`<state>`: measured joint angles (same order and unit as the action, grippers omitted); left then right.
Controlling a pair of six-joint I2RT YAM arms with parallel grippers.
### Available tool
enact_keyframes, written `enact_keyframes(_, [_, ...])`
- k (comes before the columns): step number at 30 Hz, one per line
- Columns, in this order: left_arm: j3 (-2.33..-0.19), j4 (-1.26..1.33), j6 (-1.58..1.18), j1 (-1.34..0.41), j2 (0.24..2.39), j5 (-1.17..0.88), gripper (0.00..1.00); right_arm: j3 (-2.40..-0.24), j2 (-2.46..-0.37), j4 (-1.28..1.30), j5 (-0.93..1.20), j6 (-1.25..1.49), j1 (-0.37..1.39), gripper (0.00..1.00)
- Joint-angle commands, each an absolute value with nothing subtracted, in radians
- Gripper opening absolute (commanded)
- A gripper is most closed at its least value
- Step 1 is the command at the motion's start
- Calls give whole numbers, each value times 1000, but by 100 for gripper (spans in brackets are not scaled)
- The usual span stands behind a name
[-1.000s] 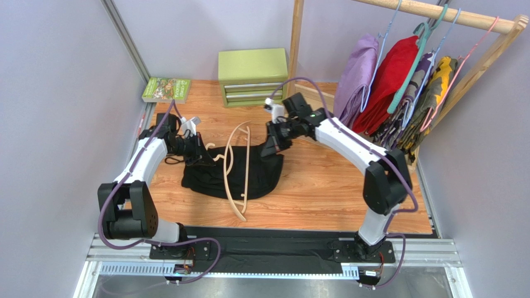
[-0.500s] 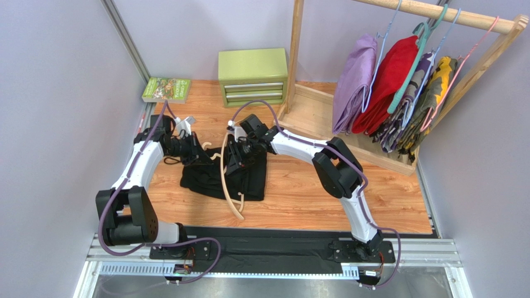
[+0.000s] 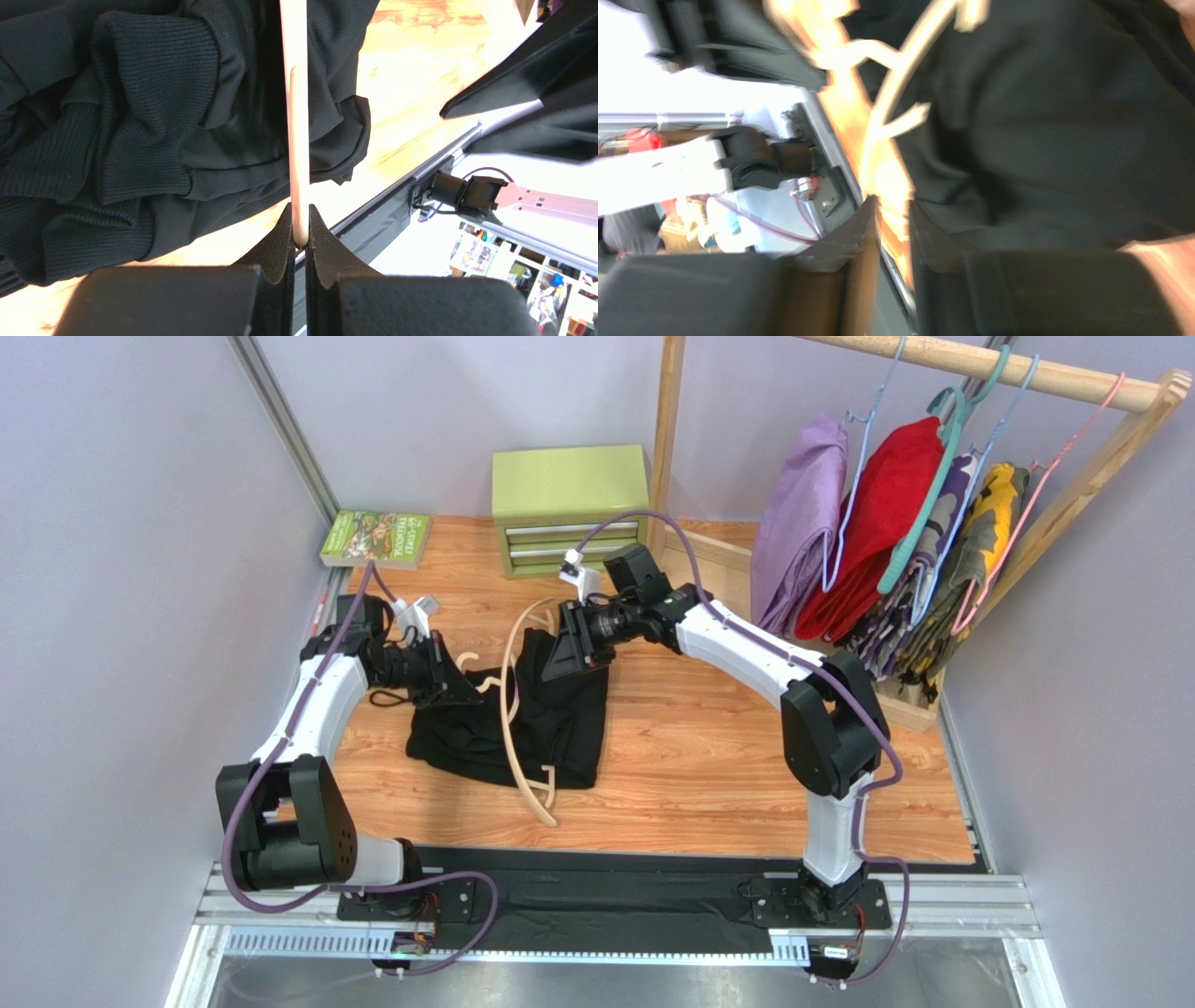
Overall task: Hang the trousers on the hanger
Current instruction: Place trousers on hanger
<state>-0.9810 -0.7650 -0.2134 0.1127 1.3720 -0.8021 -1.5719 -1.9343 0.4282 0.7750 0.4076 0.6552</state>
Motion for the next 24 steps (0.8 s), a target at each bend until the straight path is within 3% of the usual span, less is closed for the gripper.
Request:
enact_keyframes(1, [-985, -723, -245, 118, 1364, -871, 0, -1511, -1956, 430, 652, 357, 657, 15])
enact_keyframes(4, [-986, -710, -261, 115, 1362, -882, 0, -1554, -2038, 433, 627, 336, 681, 0])
enact_keyframes(15, [-980, -684, -317, 117, 1336, -896, 0, -1651, -2180, 416, 520, 341, 859, 0])
enact_keyframes(20, [-970, -672, -333, 118, 1344, -888, 0, -1638, -2134, 477, 323, 295, 867, 10])
enact_keyframes(24, [-962, -649, -351, 117, 1345, -905, 0, -1641, -2099, 511, 288, 227, 862, 19])
